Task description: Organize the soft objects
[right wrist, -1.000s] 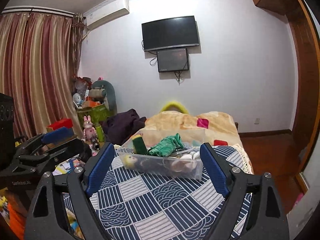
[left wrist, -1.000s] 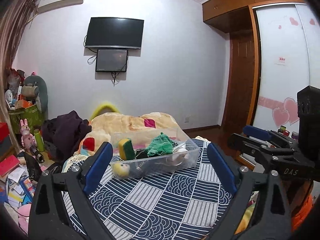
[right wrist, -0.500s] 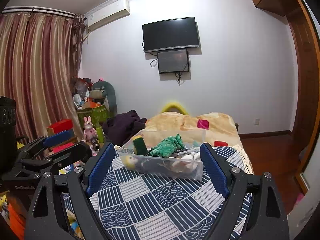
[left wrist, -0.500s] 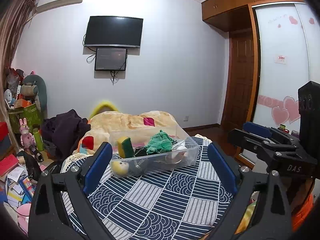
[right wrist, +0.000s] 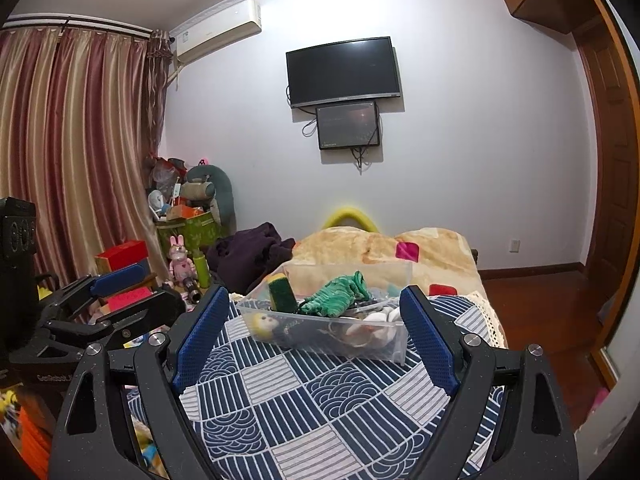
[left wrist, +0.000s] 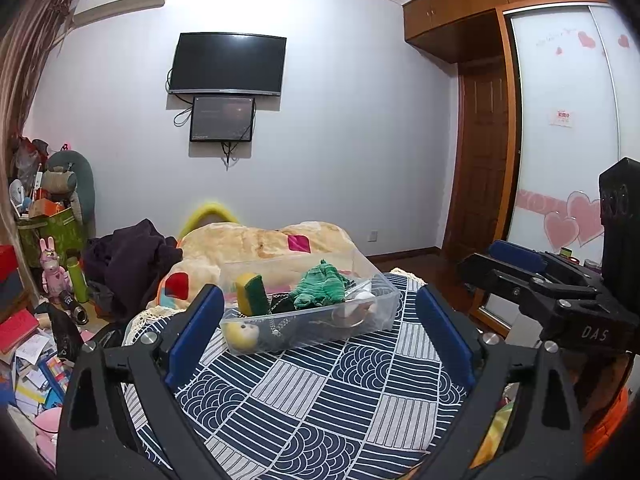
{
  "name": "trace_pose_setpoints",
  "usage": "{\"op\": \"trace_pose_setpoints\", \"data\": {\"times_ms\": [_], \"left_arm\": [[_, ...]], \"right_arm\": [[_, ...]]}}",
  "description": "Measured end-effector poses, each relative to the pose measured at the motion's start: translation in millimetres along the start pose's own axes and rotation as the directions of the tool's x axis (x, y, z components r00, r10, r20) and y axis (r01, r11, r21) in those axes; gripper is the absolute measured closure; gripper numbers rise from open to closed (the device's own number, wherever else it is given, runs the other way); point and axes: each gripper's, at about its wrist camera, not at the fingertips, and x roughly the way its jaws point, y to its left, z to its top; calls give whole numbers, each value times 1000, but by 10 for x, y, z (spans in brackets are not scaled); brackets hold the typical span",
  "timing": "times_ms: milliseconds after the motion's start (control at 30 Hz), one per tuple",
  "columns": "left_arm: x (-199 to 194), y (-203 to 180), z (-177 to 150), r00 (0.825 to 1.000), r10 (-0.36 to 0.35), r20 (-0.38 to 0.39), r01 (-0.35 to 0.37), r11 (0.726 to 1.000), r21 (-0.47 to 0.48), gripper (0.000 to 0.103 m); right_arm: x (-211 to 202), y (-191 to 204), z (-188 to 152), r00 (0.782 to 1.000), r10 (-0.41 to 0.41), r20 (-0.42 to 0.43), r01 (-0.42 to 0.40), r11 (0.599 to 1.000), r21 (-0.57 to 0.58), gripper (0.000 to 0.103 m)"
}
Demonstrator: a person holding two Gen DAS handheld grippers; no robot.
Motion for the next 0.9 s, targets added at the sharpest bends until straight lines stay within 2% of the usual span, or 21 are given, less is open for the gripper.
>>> {"op": "trace_pose_setpoints", "data": {"times_ms": [900], "left_arm": [[-15, 10, -7, 1000, -2, -9, 2, 1000, 1, 2]], "right_arm": [[-48, 58, 27, 1000, 3, 2, -3, 1000, 1, 17]]}}
